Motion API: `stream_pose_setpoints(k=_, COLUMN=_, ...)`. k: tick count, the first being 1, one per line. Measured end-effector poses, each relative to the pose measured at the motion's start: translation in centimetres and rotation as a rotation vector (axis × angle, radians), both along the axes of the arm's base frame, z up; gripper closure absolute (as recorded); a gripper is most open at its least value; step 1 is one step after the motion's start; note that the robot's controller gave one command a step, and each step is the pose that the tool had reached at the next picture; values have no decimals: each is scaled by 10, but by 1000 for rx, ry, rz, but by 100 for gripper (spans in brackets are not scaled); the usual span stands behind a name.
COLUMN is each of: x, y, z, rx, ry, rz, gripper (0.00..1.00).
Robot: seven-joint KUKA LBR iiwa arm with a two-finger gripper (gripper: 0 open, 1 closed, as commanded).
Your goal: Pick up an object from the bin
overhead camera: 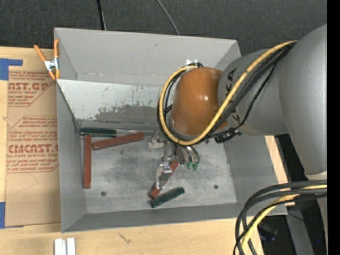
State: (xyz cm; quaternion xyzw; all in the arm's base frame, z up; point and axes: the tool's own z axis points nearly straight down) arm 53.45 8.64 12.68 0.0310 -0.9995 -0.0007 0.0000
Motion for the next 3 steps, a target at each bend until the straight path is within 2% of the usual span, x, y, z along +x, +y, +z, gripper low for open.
stream_pose_setpoints(k=1, x=-47, y=-19, z=-52, rx=2, ry=-20, rz=69, gripper=100)
stream_pose_setpoints(k=2, x=-47, y=-19, z=-52, rx=2, ry=-20, rz=69, gripper=100)
stream_pose_setpoints(k=3, x=-47, y=-33, z=122, rx=-1, ry=-7, rz=40, gripper=100)
